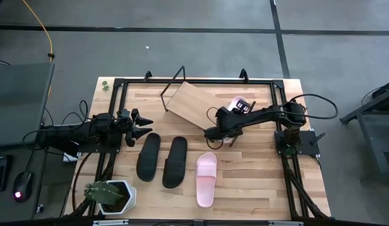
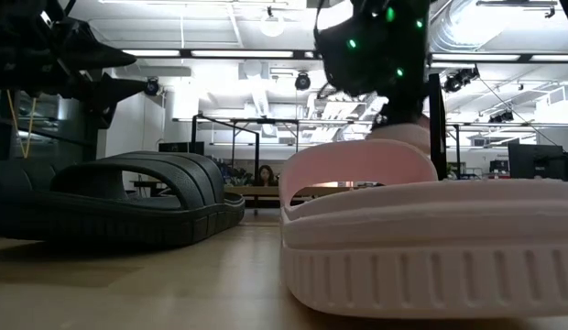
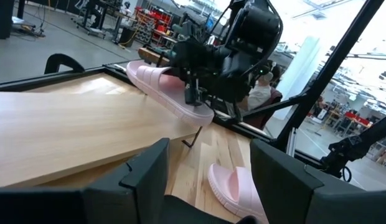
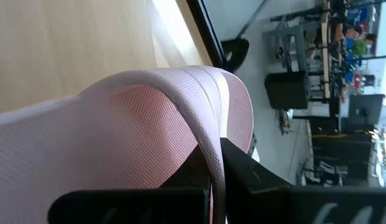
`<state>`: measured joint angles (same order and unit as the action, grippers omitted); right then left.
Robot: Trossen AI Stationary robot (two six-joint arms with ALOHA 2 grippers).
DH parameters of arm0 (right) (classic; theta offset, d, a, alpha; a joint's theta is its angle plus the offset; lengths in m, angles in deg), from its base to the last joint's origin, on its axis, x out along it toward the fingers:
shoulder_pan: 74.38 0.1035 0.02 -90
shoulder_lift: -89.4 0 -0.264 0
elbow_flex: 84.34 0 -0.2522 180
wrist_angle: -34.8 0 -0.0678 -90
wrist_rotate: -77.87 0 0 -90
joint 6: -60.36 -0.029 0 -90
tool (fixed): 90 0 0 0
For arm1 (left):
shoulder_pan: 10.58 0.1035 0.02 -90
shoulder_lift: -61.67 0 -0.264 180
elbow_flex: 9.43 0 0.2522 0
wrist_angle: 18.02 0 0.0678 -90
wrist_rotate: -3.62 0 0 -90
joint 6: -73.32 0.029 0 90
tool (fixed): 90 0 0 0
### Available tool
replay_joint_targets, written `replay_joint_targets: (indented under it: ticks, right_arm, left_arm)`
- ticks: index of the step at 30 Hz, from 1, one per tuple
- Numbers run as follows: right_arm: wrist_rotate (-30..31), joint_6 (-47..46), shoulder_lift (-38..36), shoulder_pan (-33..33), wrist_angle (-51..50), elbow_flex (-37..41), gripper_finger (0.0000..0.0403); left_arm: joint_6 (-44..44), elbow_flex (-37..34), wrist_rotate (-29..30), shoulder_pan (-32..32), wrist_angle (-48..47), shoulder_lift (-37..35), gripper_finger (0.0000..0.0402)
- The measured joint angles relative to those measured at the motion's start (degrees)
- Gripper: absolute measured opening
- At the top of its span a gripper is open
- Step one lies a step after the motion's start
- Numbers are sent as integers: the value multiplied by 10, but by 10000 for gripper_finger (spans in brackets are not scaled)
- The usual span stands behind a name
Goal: Pick and place slides into the shelf
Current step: Put the right pink slide on the shelf
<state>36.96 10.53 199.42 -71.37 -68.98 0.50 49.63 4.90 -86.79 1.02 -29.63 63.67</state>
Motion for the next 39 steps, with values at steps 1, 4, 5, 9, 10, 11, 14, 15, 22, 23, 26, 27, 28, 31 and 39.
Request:
replay_joint_targets:
  ticks: [1, 4, 5, 9, 10, 11, 14, 15, 22, 23, 26, 27, 28, 31, 39]
  right_arm:
    - [-1, -7, 0, 0, 0, 8, 0]
    - [-1, -20, 0, 0, 1, 31, 0]
    - [-4, -25, 0, 0, 0, 37, 0]
    - [-13, -38, 0, 3, 0, 56, 0]
    - [-13, -38, 0, 5, 0, 58, 0]
    - [-13, -38, 0, 7, 0, 60, 0]
    - [-13, -45, 0, 14, 0, 65, 0]
    - [-13, -48, 0, 16, 0, 65, 0]
    - [-18, -54, 0, 33, 12, 65, 0]
    - [-18, -54, 0, 34, 13, 65, 0]
    - [-17, -51, 0, 39, 15, 65, 0]
    - [-18, -48, 0, 41, 15, 65, 0]
    - [-20, -45, 0, 42, 16, 65, 0]
    - [-26, -39, 0, 42, 20, 65, 0]
    - [-27, -41, 0, 42, 25, 65, 0]
  left_arm:
    - [0, 0, 0, 0, -1, 0, 205]
    - [0, 0, 0, 0, -4, 0, 205]
    - [0, 0, 0, 0, -4, 0, 205]
    - [0, 0, 0, 0, -4, 0, 205]
    - [0, 0, 0, 0, -4, 0, 205]
    - [0, 0, 0, 0, -4, 0, 205]
    - [0, 0, 0, 0, -4, 0, 205]
    - [0, 0, 0, 0, -4, 0, 205]
    - [0, 0, 0, 0, -6, 0, 205]
    - [0, 0, 0, 0, -6, 0, 205]
    - [0, 0, 0, 0, -6, 0, 205]
    - [0, 0, 0, 0, -6, 0, 205]
    - [0, 0, 0, 0, -6, 0, 205]
    - [0, 0, 0, 0, -6, 0, 205]
    - [0, 0, 0, 0, -6, 0, 205]
